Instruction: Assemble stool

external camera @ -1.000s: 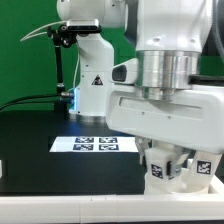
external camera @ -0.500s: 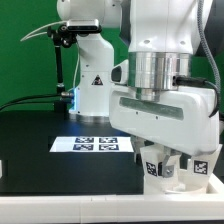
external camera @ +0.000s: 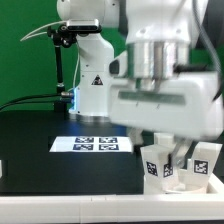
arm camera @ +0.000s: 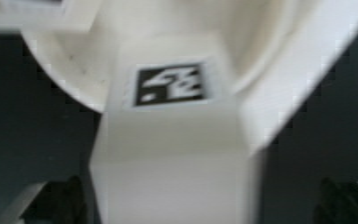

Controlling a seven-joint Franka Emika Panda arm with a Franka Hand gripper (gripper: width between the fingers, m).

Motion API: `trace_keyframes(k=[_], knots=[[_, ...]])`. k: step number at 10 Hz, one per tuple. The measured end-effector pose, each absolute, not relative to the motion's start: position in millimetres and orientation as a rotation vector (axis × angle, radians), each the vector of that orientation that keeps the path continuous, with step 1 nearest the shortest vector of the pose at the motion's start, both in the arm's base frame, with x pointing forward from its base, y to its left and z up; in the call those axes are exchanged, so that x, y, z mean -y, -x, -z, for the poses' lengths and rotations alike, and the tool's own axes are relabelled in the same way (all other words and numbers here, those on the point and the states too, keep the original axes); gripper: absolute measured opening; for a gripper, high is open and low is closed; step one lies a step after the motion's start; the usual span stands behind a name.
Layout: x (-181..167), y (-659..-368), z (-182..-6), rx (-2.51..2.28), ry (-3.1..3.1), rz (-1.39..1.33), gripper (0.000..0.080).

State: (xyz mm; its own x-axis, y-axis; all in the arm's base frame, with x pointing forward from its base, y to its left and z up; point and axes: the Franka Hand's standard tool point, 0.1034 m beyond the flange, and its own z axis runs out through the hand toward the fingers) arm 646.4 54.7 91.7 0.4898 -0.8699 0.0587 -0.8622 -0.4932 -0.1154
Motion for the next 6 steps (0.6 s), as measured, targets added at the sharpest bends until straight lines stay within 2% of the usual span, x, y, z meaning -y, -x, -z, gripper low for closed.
trace_keyframes(k=[1, 2, 6], knots=[[-58, -634, -107.9, -1.54, 2.637, 0.149, 0.0649], [-52, -632, -96.4, -1.555, 2.644, 0.141, 0.0649], [-53, -633, -93.4, -1.552, 2.649, 0.141, 0.0649]])
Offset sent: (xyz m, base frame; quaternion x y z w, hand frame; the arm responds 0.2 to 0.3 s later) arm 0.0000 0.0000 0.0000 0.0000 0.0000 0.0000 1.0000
